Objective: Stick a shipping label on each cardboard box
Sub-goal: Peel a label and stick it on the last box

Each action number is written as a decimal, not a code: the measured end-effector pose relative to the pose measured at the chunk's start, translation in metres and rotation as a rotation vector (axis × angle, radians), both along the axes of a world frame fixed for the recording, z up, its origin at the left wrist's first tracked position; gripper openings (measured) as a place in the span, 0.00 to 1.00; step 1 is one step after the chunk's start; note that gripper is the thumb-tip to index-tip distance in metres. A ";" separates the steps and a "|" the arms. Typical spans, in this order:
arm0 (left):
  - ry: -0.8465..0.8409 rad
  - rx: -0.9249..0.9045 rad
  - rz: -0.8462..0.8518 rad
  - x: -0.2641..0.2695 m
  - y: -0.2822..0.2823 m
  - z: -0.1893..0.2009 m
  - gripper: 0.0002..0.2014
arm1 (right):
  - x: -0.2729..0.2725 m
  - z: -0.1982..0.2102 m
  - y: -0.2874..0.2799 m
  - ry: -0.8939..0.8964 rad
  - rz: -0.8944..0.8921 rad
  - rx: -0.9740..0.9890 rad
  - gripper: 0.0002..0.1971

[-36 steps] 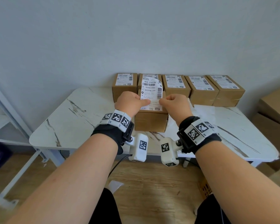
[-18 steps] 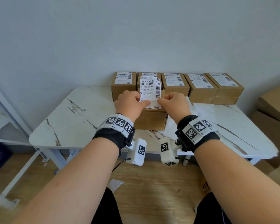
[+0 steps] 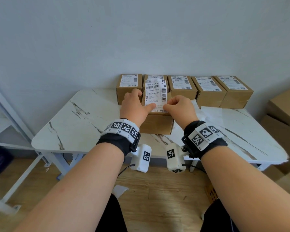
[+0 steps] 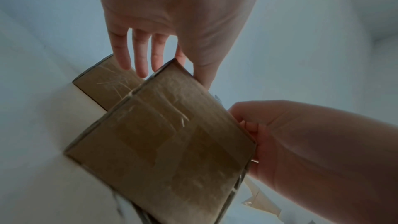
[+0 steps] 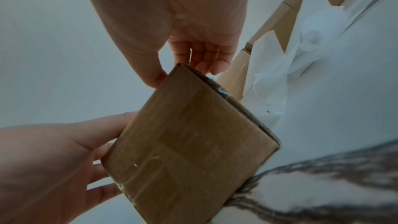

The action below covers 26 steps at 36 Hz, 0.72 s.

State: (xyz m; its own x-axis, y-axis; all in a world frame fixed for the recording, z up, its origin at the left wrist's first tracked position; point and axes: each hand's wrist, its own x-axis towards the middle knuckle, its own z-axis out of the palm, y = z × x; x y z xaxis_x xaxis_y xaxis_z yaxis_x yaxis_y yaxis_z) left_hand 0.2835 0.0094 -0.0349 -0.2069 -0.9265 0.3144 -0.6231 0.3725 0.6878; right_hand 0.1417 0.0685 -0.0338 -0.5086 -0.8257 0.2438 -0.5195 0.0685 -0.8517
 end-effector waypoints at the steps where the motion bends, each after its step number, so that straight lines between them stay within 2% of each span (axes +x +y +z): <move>1: 0.006 -0.006 -0.006 -0.001 0.001 -0.001 0.28 | 0.000 0.000 0.000 -0.001 0.001 -0.001 0.04; 7: 0.030 -0.089 -0.029 -0.002 0.002 -0.004 0.20 | -0.001 -0.001 -0.001 0.014 0.006 0.001 0.05; 12: -0.021 -0.186 -0.066 -0.004 0.006 -0.004 0.08 | -0.005 -0.005 -0.007 0.013 -0.018 0.010 0.15; 18: -0.087 -0.177 -0.116 -0.003 -0.001 -0.006 0.11 | -0.007 -0.008 -0.012 -0.007 -0.009 0.058 0.10; 26: -0.225 -0.066 -0.188 -0.001 -0.009 -0.002 0.16 | -0.009 -0.011 -0.019 -0.021 -0.019 0.050 0.07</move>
State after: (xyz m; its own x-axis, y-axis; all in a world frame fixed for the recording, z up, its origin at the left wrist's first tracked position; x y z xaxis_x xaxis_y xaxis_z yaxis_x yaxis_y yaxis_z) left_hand 0.2829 0.0005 -0.0369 -0.4444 -0.8442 0.2996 -0.6729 0.5354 0.5104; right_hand 0.1326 0.0495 -0.0451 -0.5290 -0.8267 0.1914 -0.4999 0.1213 -0.8575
